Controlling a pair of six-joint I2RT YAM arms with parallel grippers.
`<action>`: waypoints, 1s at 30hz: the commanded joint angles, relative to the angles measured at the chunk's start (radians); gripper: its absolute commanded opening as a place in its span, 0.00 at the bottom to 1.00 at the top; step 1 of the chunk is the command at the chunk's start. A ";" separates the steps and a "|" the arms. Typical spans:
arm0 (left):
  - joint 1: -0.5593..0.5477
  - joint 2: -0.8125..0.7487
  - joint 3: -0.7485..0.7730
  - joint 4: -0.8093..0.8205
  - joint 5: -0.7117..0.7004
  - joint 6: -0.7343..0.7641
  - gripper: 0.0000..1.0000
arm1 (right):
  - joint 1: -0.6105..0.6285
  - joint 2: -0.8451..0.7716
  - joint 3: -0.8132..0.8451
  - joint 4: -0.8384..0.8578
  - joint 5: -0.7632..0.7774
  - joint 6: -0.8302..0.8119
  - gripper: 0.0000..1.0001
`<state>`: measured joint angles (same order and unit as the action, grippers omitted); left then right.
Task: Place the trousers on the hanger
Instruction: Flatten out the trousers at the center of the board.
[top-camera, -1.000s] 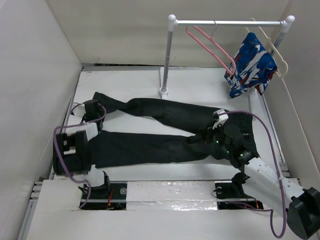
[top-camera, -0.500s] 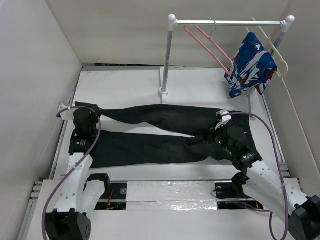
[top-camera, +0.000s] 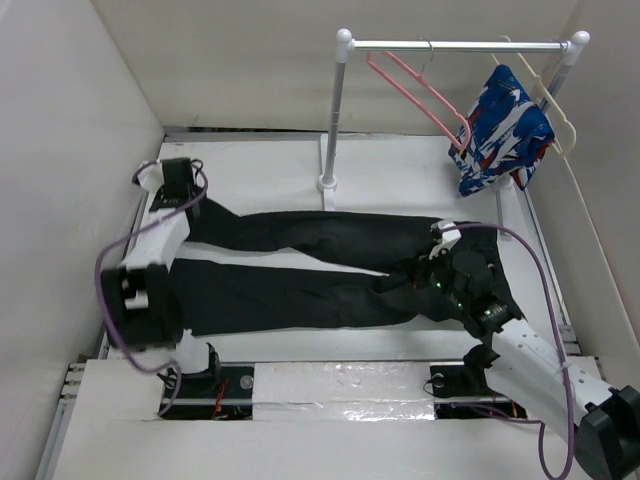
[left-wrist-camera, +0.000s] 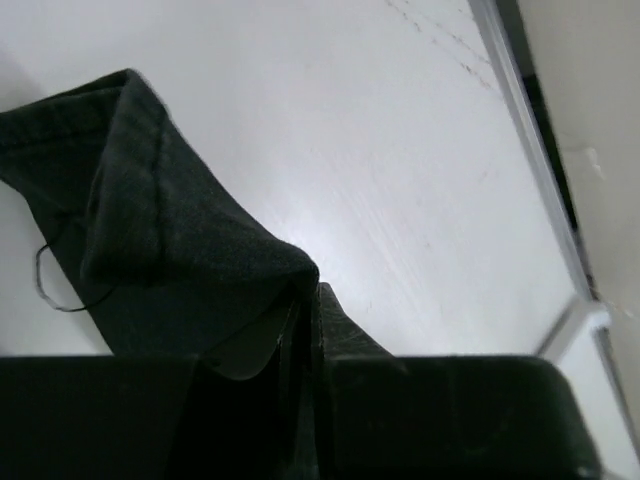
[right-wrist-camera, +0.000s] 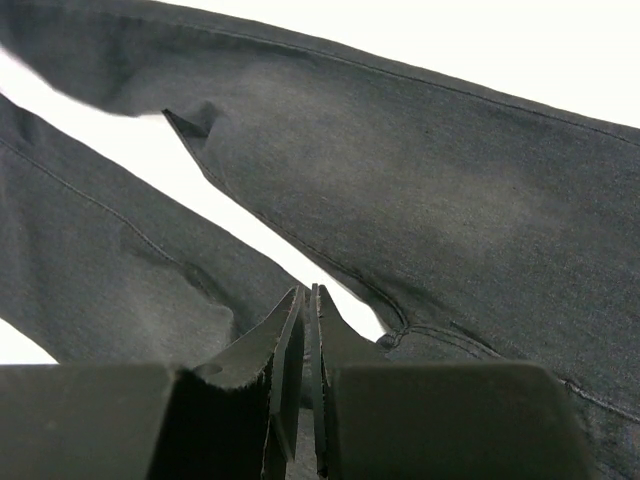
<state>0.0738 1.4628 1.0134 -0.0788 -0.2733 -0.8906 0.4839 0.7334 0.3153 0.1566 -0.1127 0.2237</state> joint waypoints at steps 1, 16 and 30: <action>0.003 0.193 0.239 -0.095 -0.024 0.070 0.03 | -0.007 -0.014 0.038 0.015 -0.008 -0.017 0.12; 0.032 0.153 0.151 -0.090 -0.115 0.093 0.59 | 0.044 0.009 0.054 0.012 -0.019 -0.021 0.14; 0.044 -0.168 -0.194 -0.341 -0.196 -0.031 0.56 | 0.055 -0.083 0.059 -0.040 -0.031 -0.021 0.16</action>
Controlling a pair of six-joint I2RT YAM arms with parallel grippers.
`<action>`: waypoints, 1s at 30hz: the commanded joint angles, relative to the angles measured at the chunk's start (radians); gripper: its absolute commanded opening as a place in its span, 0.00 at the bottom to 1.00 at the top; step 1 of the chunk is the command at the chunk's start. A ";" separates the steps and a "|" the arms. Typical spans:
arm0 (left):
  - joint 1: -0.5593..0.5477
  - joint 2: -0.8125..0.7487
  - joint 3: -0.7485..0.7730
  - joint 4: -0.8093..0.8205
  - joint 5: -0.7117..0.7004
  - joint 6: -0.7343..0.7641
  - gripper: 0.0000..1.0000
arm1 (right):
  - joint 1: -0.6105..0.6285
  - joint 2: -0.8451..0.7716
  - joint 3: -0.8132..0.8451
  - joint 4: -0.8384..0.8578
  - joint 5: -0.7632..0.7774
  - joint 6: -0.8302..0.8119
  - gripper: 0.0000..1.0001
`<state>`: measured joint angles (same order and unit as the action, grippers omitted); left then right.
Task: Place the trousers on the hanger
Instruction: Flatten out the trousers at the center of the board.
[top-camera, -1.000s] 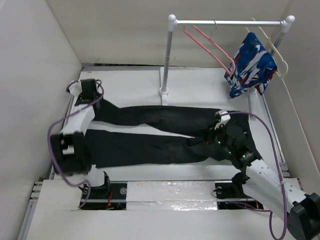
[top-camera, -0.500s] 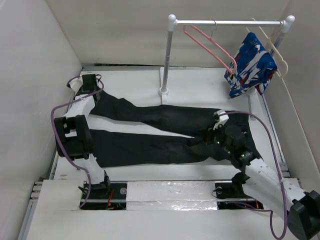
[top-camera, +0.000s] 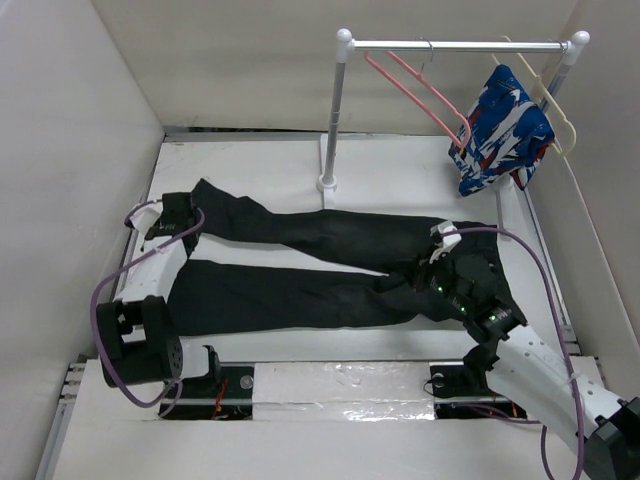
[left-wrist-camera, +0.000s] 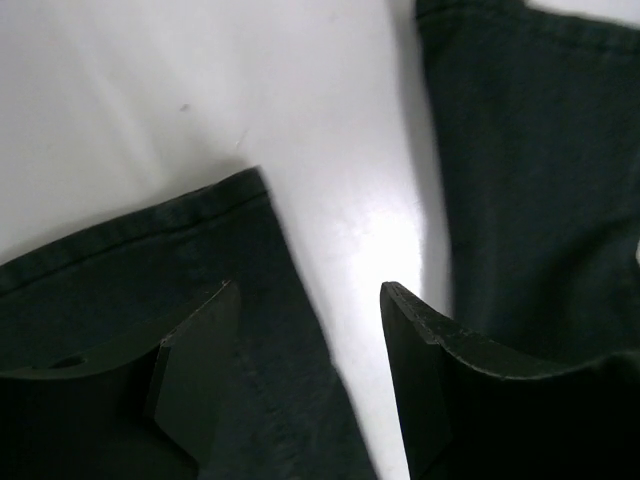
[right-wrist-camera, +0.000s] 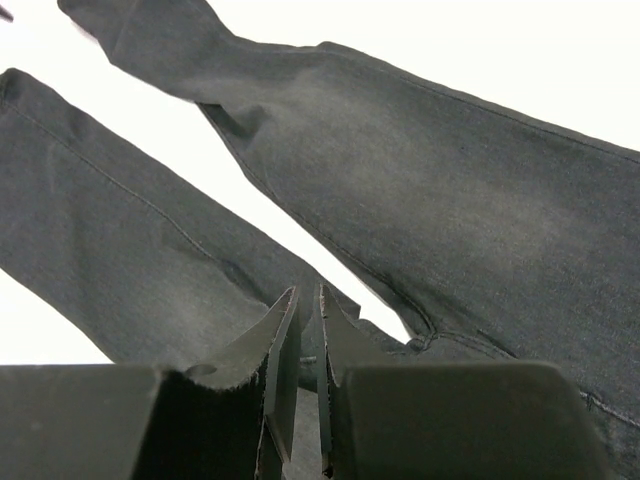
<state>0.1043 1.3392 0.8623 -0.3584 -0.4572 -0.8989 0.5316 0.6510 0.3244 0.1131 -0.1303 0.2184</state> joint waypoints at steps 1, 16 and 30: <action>0.014 -0.044 -0.049 -0.082 -0.006 -0.026 0.56 | 0.007 -0.002 0.050 0.003 -0.012 -0.016 0.16; 0.014 0.218 0.006 -0.021 -0.012 -0.025 0.17 | 0.007 0.010 0.048 0.010 -0.028 -0.013 0.18; 0.014 0.414 0.313 0.013 0.020 0.023 0.00 | 0.016 0.012 0.045 0.011 -0.015 -0.016 0.19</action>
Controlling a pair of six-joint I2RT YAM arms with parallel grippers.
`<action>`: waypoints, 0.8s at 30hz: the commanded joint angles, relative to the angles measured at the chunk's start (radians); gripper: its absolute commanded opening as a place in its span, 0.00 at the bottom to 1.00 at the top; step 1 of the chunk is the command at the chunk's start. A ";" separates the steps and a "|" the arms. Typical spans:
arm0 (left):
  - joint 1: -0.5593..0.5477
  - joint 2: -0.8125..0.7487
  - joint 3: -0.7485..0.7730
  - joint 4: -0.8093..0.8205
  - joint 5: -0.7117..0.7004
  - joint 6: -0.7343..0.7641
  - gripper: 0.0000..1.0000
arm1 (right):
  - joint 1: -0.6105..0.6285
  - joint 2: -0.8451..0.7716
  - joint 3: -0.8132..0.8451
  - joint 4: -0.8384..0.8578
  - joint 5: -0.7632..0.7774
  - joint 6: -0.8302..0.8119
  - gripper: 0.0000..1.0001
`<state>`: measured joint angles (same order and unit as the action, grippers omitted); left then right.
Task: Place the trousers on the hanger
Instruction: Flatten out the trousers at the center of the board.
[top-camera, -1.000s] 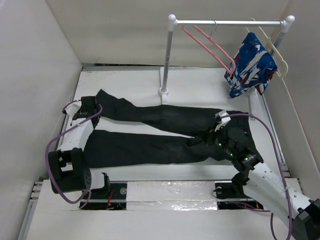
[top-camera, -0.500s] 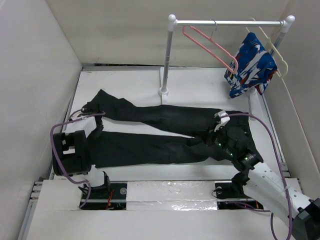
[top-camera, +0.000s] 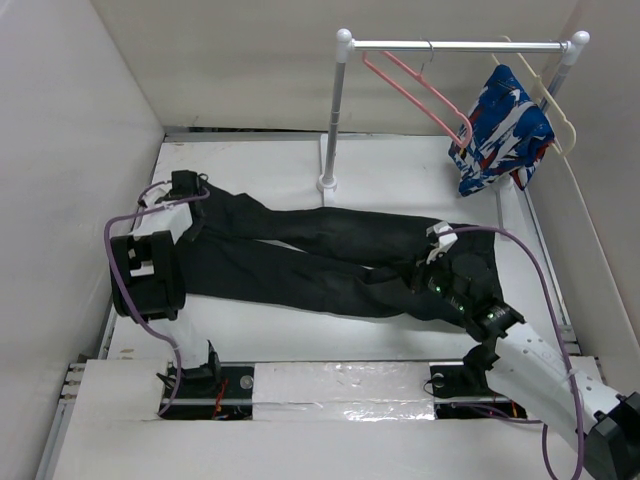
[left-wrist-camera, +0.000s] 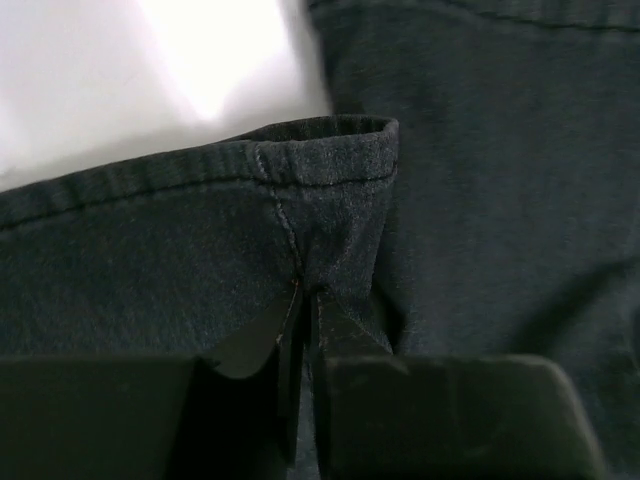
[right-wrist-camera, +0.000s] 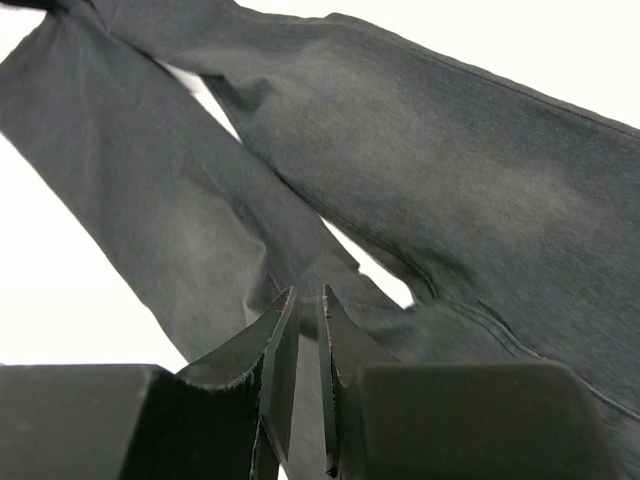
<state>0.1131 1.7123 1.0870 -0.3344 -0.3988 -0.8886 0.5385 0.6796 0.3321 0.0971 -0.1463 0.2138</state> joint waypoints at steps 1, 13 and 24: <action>0.005 0.052 0.100 -0.032 -0.035 0.011 0.04 | 0.009 -0.018 0.038 0.026 0.002 -0.011 0.19; 0.005 -0.425 -0.185 0.026 0.034 0.002 0.50 | 0.009 -0.055 0.038 0.020 -0.045 -0.010 0.19; 0.065 -0.715 -0.516 -0.037 0.098 -0.136 0.49 | 0.018 -0.112 0.031 0.006 -0.041 -0.004 0.16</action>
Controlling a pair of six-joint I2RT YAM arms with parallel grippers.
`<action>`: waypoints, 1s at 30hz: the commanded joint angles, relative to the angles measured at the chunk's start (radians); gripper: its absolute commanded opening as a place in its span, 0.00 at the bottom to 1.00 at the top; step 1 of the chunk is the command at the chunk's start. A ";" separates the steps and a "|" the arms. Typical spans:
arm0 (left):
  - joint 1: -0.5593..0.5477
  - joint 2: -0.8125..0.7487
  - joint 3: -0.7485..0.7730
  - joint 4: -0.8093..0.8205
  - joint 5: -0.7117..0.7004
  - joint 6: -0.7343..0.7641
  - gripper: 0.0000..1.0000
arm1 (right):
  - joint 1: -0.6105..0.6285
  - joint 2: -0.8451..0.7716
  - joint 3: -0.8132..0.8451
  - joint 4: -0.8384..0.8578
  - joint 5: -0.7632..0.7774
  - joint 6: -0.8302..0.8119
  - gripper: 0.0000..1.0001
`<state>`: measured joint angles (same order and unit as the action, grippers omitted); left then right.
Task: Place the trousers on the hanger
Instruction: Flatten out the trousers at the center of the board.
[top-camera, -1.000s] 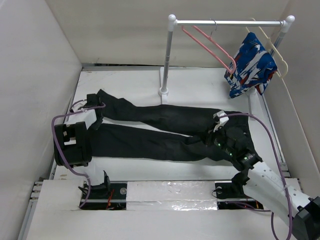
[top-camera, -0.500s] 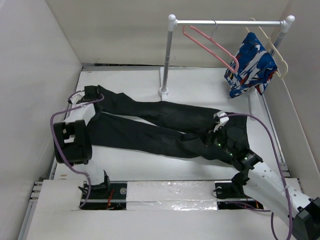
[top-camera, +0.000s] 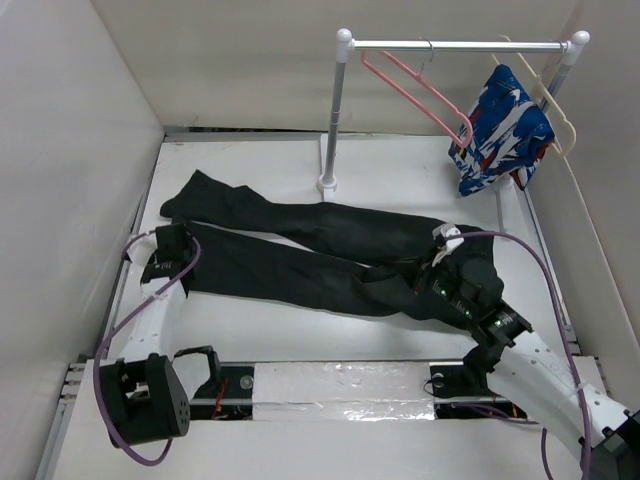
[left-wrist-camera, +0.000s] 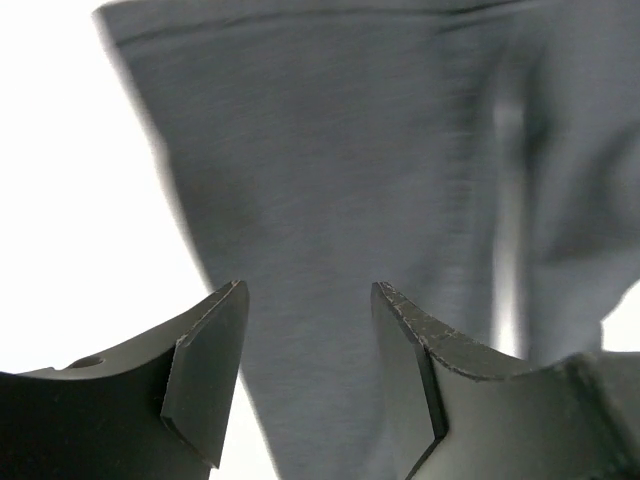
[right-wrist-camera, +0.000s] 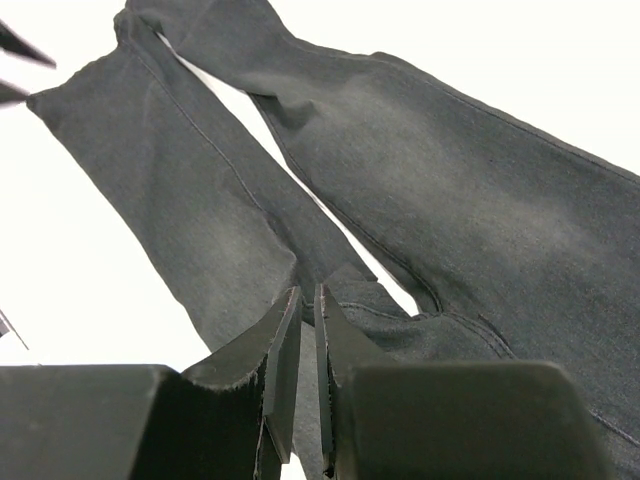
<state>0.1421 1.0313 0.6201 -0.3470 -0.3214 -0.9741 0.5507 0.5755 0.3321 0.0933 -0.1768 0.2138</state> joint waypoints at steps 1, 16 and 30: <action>0.051 -0.036 -0.065 -0.008 0.031 -0.054 0.49 | 0.006 -0.006 0.031 0.011 -0.010 -0.004 0.16; 0.272 0.150 -0.126 0.166 0.128 0.000 0.48 | 0.006 0.021 0.031 0.019 -0.004 -0.007 0.18; 0.272 0.080 -0.161 0.250 0.194 0.015 0.00 | 0.006 0.024 0.028 0.003 0.063 0.005 0.17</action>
<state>0.4099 1.2057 0.4747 -0.0872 -0.1501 -0.9810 0.5510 0.6144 0.3321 0.0803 -0.1566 0.2142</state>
